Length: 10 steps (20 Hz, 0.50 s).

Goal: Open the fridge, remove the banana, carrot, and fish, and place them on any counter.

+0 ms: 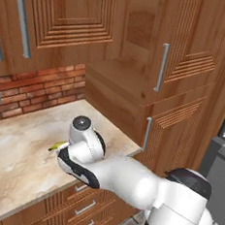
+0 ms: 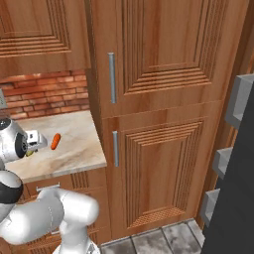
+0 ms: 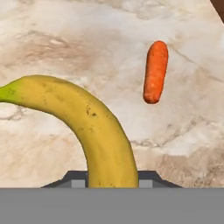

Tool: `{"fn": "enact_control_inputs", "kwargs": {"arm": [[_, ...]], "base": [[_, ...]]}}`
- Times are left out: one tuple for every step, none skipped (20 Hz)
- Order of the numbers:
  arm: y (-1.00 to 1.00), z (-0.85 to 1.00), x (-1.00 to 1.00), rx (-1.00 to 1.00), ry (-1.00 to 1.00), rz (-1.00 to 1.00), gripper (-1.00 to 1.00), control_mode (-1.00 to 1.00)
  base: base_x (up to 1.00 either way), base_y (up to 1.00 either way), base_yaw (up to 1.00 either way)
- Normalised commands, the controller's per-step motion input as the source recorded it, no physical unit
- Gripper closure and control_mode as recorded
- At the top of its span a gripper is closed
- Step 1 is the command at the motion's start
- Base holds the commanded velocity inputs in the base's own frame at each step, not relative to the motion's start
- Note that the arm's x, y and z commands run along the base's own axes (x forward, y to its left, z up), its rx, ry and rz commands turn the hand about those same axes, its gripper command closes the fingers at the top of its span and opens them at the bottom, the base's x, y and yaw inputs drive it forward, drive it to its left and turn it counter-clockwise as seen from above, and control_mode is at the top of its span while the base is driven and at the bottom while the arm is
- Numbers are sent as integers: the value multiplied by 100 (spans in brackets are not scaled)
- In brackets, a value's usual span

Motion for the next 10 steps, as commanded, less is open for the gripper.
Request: {"fn": "enact_control_inputs", "kwargs": {"arm": [[51, -32, 94, 2, 0, 0, 100, -100], [51, -14, 82, 2, 3, 0, 100, -100], [49, -10, 74, 1, 2, 0, 100, -100], [42, -6, 71, 1, 3, 0, 100, -100], [42, -6, 74, 0, 7, 0, 100, -100], [39, -9, 74, 0, 9, 0, 100, -100], [37, -9, 70, 0, 9, 0, 100, -100], [39, -9, 64, 0, 11, 0, 100, -100], [40, -9, 63, 0, 12, 0, 100, -100], [42, -11, 61, 0, 13, 0, 100, -100]], "base": [[0, 0, 0], [0, 0, 0], [0, 0, 0], [0, 0, 0], [0, 0, 0], [0, 0, 0], [0, 0, 0], [0, 0, 0], [0, 0, 0], [0, 0, 0]]}}
